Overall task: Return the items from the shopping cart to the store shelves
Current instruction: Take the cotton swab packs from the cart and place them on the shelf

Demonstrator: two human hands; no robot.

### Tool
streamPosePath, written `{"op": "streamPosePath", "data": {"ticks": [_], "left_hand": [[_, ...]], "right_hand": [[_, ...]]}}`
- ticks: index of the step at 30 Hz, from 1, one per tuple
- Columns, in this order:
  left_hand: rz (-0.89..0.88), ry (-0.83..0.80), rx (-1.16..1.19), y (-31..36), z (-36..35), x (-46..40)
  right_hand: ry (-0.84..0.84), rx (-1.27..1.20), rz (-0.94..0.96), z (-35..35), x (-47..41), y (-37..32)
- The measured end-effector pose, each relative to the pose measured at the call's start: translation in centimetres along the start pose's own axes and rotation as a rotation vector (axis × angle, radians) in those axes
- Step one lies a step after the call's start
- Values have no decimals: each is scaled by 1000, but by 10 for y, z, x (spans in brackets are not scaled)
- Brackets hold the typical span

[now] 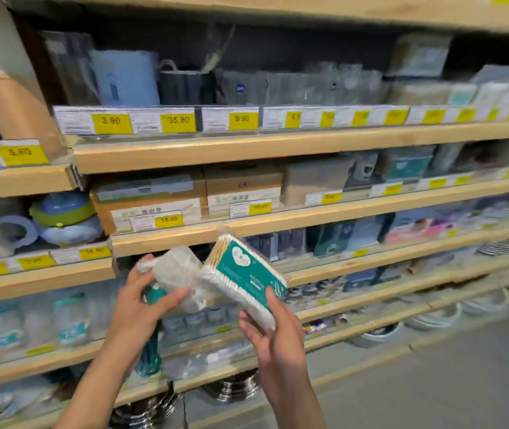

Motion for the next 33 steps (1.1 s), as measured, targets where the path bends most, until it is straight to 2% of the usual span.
{"op": "streamPosePath", "data": {"ticks": [5,11,15,20,25,33], "left_hand": [[18,-98,1,-13,-77,-2],[40,-81,13,-18,-199,-8],[35,-27,65,-7,-284,-17],[2,-3,-59,7,-353,-39],[-73,-59,-144,15,-404,-63],[-91,-131,-105,1,-469,-95]], "right_hand": [[49,-42,10,50,-30,-42],[33,14,24,139,-62,-118],[24,134,115,198,-84,-188],[88,281,335,245,-130,-284],[154,443,470,266,-180,-365],[71,767,641,283,-251,-421]]}}
Point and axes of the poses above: each hand's wrist, its own x-axis away from the middle knuckle, its own z-axis out of the back of the hand, y = z × x, the point moved 1 cm from there along -x, towards the middle knuckle, and after that the axes turned 12 degrees about x, right-handed, at the moved point
